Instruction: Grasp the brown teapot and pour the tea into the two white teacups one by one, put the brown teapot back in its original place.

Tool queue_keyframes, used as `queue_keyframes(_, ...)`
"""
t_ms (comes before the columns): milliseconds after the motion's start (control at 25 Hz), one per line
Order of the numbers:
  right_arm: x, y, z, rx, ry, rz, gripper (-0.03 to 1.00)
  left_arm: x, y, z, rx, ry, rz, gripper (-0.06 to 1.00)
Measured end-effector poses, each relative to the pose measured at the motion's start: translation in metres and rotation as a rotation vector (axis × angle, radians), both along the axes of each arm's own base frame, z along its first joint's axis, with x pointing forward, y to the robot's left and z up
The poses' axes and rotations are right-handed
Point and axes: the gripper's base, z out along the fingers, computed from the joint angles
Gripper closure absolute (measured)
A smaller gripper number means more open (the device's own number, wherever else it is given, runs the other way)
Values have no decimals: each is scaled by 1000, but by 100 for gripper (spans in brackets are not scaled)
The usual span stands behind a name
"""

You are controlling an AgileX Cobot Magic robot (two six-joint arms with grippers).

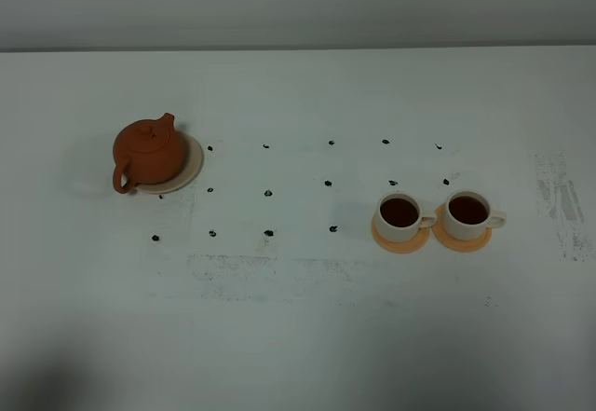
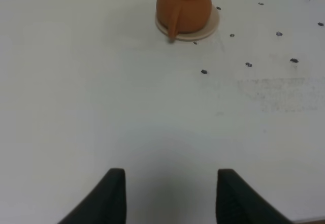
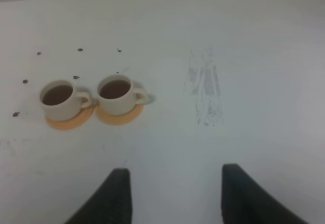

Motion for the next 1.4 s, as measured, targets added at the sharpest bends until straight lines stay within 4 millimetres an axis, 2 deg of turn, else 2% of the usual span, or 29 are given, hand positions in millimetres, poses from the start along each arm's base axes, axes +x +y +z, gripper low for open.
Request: queue_keyframes(1400,0,0,0,-1,0,16,54,0,0,0,0,-1,0,50)
